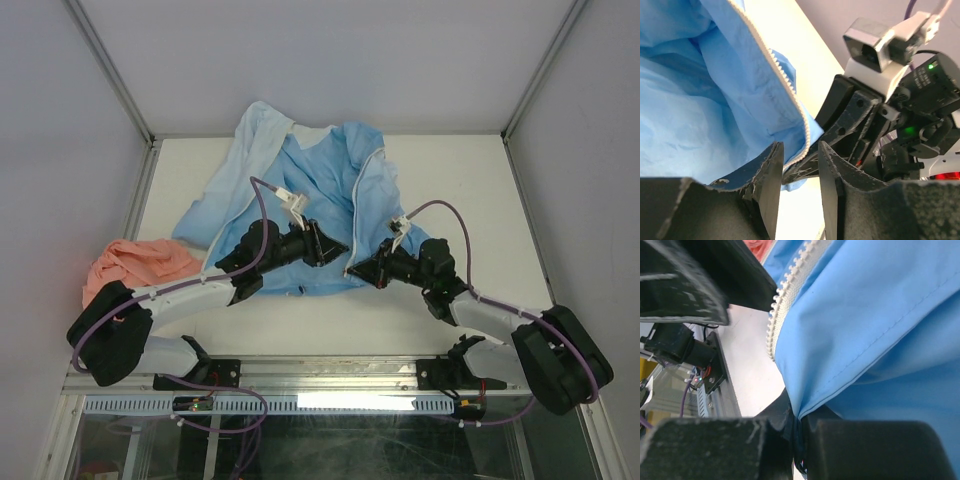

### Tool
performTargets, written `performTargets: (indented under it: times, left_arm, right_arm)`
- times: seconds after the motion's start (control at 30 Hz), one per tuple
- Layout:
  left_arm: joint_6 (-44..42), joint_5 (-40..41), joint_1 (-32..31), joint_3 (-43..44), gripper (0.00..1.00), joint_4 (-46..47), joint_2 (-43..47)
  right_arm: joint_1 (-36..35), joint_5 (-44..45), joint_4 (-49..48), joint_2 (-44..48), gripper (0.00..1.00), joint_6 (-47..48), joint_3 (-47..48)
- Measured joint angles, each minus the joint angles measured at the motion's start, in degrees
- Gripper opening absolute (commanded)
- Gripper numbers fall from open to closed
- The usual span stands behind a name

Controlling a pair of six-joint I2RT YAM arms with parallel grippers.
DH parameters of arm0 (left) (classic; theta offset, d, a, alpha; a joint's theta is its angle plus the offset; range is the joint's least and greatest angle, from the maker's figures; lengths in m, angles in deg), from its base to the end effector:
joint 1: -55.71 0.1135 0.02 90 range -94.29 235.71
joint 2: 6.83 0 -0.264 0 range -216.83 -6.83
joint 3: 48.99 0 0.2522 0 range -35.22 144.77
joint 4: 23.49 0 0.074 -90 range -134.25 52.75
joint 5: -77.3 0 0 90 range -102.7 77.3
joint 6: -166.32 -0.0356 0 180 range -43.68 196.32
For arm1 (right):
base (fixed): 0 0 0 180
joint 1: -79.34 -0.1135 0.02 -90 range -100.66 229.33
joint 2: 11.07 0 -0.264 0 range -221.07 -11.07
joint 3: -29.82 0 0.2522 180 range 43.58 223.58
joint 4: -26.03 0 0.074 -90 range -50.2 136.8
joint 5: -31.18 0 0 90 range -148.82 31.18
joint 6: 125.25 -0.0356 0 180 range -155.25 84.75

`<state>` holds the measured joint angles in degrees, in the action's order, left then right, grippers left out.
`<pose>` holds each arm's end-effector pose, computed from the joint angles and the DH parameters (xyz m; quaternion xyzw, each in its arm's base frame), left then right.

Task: Zip up the jacket

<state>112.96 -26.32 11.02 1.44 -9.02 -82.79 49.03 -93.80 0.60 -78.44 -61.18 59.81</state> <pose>0.2004 -0.2100 0.2401 0.1290 0.7593 -0.4807 0.4191 0.1794 0.1285 0.1827 -0.2174 0.7332 0.4890 0.4196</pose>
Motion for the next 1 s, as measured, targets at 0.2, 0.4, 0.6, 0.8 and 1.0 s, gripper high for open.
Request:
performTargets:
  times: [0.2,0.4,0.6,0.8,1.0]
  left_arm:
    - [0.00,-0.37,-0.02,-1.99,0.30,-0.90,-0.66]
    - [0.00,-1.81,-0.04,-1.99,0.27,-0.94,-3.72]
    - [0.33,-3.15,-1.05,-2.86,0.31,0.20,-4.63]
    - [1.88,-2.84,-1.09,-5.97,0.35,2.91,-4.24]
    - [1.95,-2.69,-1.07,-7.17,0.38,3.34,-3.50]
  right_arm:
    - [0.02,-3.72,-0.17,0.70,0.00,-0.07,0.00]
    - [0.04,-4.92,-0.17,1.60,0.00,-0.11,0.00]
    - [0.07,-4.94,-0.11,2.38,0.00,-0.15,0.00]
    - [0.07,-5.60,0.87,2.25,0.00,-0.17,0.00]
    - [0.07,-6.05,0.90,2.25,0.00,-0.37,0.00]
